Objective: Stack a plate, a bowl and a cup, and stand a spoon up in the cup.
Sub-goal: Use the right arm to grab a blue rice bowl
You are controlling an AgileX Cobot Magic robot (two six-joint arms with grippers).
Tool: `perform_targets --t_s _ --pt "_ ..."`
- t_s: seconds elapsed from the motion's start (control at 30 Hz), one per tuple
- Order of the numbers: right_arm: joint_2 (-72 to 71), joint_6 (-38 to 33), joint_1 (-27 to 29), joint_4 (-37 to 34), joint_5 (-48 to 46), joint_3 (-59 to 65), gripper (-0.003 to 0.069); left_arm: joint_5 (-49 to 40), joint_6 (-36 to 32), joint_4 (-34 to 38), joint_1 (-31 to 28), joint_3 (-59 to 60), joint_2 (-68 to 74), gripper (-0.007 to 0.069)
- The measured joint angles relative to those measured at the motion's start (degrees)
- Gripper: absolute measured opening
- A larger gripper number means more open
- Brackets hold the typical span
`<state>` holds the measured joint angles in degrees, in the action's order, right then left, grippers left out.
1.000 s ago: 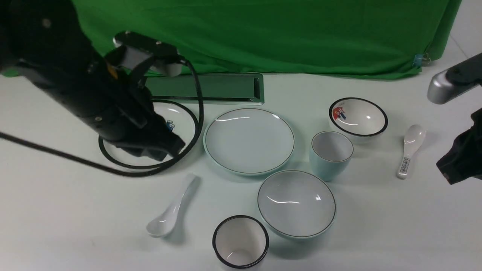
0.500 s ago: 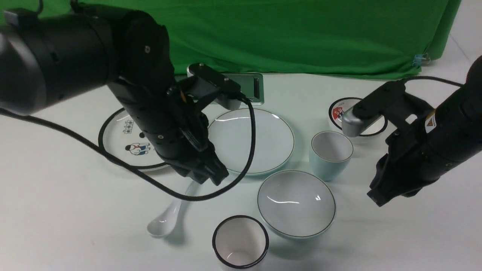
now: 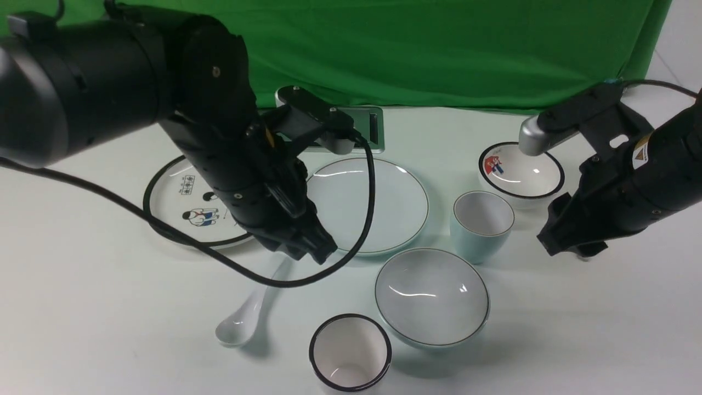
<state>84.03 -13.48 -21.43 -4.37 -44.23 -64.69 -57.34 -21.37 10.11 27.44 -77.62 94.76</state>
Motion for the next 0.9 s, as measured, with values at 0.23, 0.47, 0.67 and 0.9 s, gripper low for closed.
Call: perform_targets --t_s 0.23,0.47,0.67,0.9 --pt "0.0 0.1 0.0 0.0 0.15 0.0 0.0387 1.31 0.0 0.0 0.0 0.0 0.0 -0.0029" --pt "0.0 2.32 0.0 -0.13 -1.27 0.0 0.0388 4.64 0.23 0.0 0.0 0.0 0.0 -0.0029" --pt "0.8 3.8 -1.14 -3.05 -1.29 0.0 0.0423 9.18 1.91 -0.07 0.0 0.0 0.0 -0.0029" --pt "7.45 7.19 -6.39 -4.45 0.92 0.0 0.055 11.49 1.92 -0.33 0.0 0.0 0.0 -0.0029"
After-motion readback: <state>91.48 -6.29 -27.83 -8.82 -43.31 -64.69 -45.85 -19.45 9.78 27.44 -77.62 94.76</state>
